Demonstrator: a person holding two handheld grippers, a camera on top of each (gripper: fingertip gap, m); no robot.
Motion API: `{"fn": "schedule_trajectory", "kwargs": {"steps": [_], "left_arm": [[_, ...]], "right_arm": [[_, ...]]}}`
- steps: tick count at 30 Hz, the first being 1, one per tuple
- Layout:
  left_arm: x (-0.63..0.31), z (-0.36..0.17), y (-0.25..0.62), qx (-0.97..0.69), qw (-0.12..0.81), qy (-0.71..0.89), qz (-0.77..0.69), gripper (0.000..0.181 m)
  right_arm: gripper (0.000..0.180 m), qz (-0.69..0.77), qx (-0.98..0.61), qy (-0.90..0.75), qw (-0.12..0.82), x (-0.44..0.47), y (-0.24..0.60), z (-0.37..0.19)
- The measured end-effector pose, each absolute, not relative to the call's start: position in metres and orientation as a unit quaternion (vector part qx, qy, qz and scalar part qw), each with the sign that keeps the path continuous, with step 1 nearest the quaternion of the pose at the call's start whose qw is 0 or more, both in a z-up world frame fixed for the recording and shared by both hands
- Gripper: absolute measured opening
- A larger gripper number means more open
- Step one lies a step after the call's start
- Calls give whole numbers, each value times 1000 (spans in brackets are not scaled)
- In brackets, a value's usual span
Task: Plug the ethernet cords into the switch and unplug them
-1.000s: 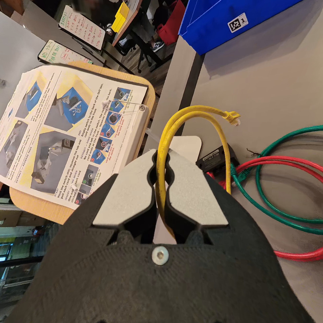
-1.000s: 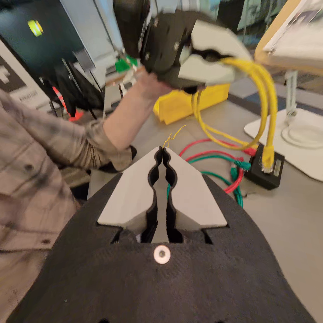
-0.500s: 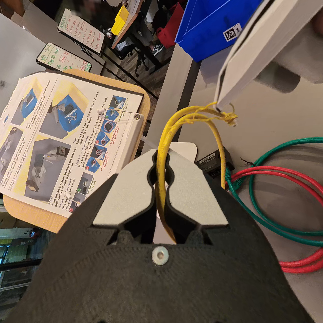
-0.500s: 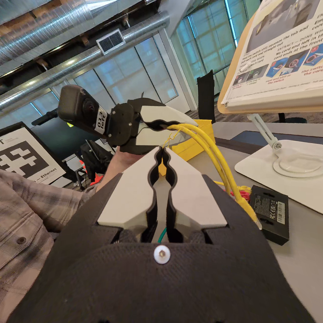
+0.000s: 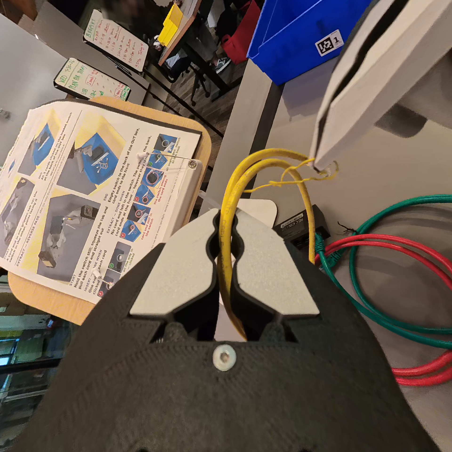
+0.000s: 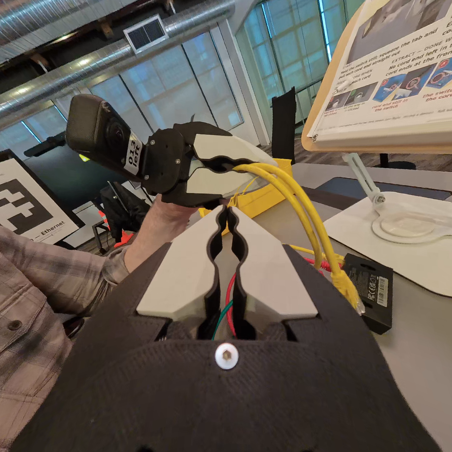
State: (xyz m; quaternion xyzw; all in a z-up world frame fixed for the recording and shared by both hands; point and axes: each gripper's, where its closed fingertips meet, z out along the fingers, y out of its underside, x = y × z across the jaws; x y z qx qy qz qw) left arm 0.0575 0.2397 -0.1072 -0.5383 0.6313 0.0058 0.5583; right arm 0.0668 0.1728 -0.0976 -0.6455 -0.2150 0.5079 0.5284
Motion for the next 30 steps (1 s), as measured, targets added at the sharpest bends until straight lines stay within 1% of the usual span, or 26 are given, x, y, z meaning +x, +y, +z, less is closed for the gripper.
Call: {"fn": "schedule_trajectory", "kwargs": {"steps": [1, 13, 26, 30], "left_arm": [[59, -108, 239, -536, 557, 634, 6, 5], [65, -114, 233, -522, 549, 652, 16, 5], [68, -116, 230, -520, 547, 656, 8, 5], [66, -119, 234, -525, 544, 654, 7, 5]], "right_arm": [[0, 505, -647, -215, 529, 67, 175, -97], [0, 485, -636, -187, 570, 80, 190, -83], [0, 465, -649, -211, 564, 79, 181, -90], [0, 450, -632, -219, 591, 84, 176, -73]]}}
